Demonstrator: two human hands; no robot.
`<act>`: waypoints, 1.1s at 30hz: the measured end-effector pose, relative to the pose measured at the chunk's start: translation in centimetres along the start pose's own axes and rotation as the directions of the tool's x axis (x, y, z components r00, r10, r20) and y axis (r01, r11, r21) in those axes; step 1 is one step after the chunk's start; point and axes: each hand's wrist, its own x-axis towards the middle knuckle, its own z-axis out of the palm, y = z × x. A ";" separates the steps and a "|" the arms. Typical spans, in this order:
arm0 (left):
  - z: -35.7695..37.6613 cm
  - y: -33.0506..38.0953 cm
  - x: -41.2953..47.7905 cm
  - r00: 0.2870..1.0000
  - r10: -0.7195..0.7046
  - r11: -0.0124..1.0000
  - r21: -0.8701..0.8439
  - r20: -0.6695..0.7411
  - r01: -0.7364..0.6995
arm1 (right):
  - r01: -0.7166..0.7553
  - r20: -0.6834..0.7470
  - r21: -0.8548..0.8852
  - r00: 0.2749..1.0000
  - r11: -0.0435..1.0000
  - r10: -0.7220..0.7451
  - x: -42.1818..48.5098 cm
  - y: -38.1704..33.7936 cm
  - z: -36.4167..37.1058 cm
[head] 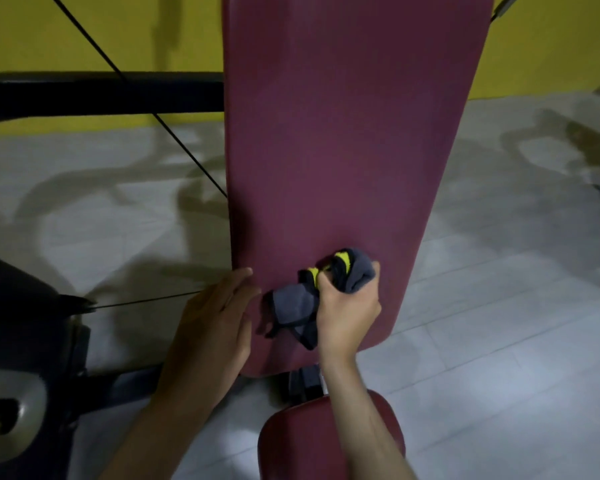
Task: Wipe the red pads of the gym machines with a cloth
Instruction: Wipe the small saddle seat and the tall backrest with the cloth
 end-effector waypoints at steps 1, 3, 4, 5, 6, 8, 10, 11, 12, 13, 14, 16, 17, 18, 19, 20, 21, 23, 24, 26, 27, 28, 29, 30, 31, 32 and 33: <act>0.1 0.0 -0.1 1.000 -0.004 1.000 -0.005 0.000 0.004 | -0.057 0.010 -0.043 0.998 0.997 0.057 -0.8 2.7 -0.1; 0.3 0.0 -0.4 1.000 -0.006 1.000 -0.014 -0.004 0.006 | -0.180 0.019 -0.112 0.983 0.977 0.184 -2.6 7.5 -0.4; 0.4 -0.1 -0.4 1.000 -0.006 1.000 -0.012 -0.010 0.006 | -0.245 0.016 -0.135 0.968 0.960 0.249 -3.5 9.7 -0.5; 0.5 -0.2 -0.4 1.000 -0.003 1.000 -0.015 -0.019 0.002 | -0.305 0.006 -0.154 0.951 0.940 0.310 -4.3 11.7 -0.5; 0.5 -0.3 -0.4 1.000 -0.005 1.000 -0.016 -0.022 0.005 | -0.367 -0.007 -0.164 0.928 0.915 0.371 -5.0 13.5 -0.6; 0.6 -0.5 -0.3 1.000 -0.003 1.000 -0.012 -0.025 0.002 | -0.501 -0.035 -0.176 0.863 0.847 0.504 -5.9 16.5 -0.5; 0.7 -0.6 -0.3 1.000 0.012 1.000 -0.018 -0.017 -0.013 | -0.597 -0.048 -0.184 0.799 0.781 0.599 -6.5 18.5 -0.3; 0.8 -0.7 -0.4 1.000 0.023 1.000 -0.020 -0.008 -0.024 | -0.617 -0.050 -0.189 0.783 0.764 0.620 -6.7 19.2 -0.1; 0.8 -0.8 -0.4 0.999 0.032 0.999 -0.017 -0.002 -0.032 | -0.631 -0.050 -0.192 0.771 0.752 0.635 -6.8 19.6 0.0; 0.8 -0.9 -0.4 0.999 0.039 0.999 -0.013 0.002 -0.039 | -0.650 -0.050 -0.193 0.755 0.735 0.654 -6.8 19.8 0.2; 0.9 -0.9 -0.5 0.999 0.041 0.999 -0.010 0.002 -0.041 | -0.678 -0.047 -0.192 0.729 0.710 0.683 -6.8 19.9 0.2; 0.9 -0.8 -0.5 0.999 0.037 0.999 -0.005 -0.009 -0.037 | -0.727 -0.027 -0.177 0.678 0.664 0.735 -6.6 19.9 0.0; 0.9 -0.6 -0.5 0.999 0.033 0.999 -0.006 -0.019 -0.033 | -0.735 -0.013 -0.172 0.667 0.656 0.745 -6.4 19.7 -0.2; 0.8 -0.6 -0.4 0.999 0.030 0.999 -0.012 -0.025 -0.030 | -0.730 0.002 -0.170 0.671 0.661 0.742 -6.3 19.2 -0.4; 0.8 -0.6 -0.4 0.999 0.026 0.999 -0.021 -0.024 -0.026 | -0.714 0.016 -0.164 0.688 0.680 0.726 -6.1 18.5 -0.4; 0.6 -0.5 -0.4 1.000 0.023 0.999 -0.032 -0.018 -0.023 | -0.694 0.026 -0.151 0.709 0.704 0.705 -5.9 17.3 -0.4; 0.3 -0.4 -0.3 1.000 0.017 0.999 -0.046 -0.011 -0.017 | -0.669 0.033 -0.129 0.735 0.732 0.677 -5.6 15.5 -0.3; -0.5 0.2 -0.2 0.999 -0.050 0.995 -0.086 -0.002 0.050 | -0.606 0.048 -0.045 0.793 0.794 0.608 -4.7 10.8 0.1; -0.9 0.6 -0.2 0.994 -0.110 0.988 -0.111 -0.005 0.109 | -0.561 0.054 0.020 0.827 0.828 0.559 -4.0 8.0 0.3; -1.9 1.2 0.1 0.973 -0.227 0.963 -0.158 -0.050 0.217 | -0.448 0.055 0.142 0.894 0.883 0.445 -2.7 2.1 0.8; -2.5 1.4 0.4 0.961 -0.267 0.952 -0.175 -0.071 0.251 | -0.383 0.046 0.191 0.923 0.904 0.382 -1.9 -1.1 1.1; -3.1 1.4 0.7 0.956 -0.280 0.948 -0.181 -0.089 0.261 | -0.310 0.035 0.237 0.950 0.921 0.311 -1.2 -4.3 1.4; -3.7 1.6 1.0 0.957 -0.271 0.952 -0.179 -0.102 0.250 | -0.229 0.023 0.280 0.973 0.932 0.232 -0.4 -7.5 1.7; -4.4 1.7 1.2 0.962 -0.252 0.957 -0.177 -0.107 0.231 | -0.152 0.010 0.310 0.988 0.938 0.157 0.3 -10.7 2.1; -5.0 1.7 1.4 0.966 -0.237 0.960 -0.179 -0.106 0.216 | -0.088 -0.001 0.326 0.996 0.941 0.093 0.9 -13.6 2.5; -5.6 1.8 1.6 0.967 -0.233 0.959 -0.189 -0.100 0.212 | -0.036 -0.006 0.333 0.999 0.942 0.040 1.5 -16.0 2.7; -6.1 1.9 1.8 0.967 -0.239 0.955 -0.205 -0.091 0.216 | 0.011 -0.006 0.335 1.000 0.942 -0.010 1.9 -17.9 2.9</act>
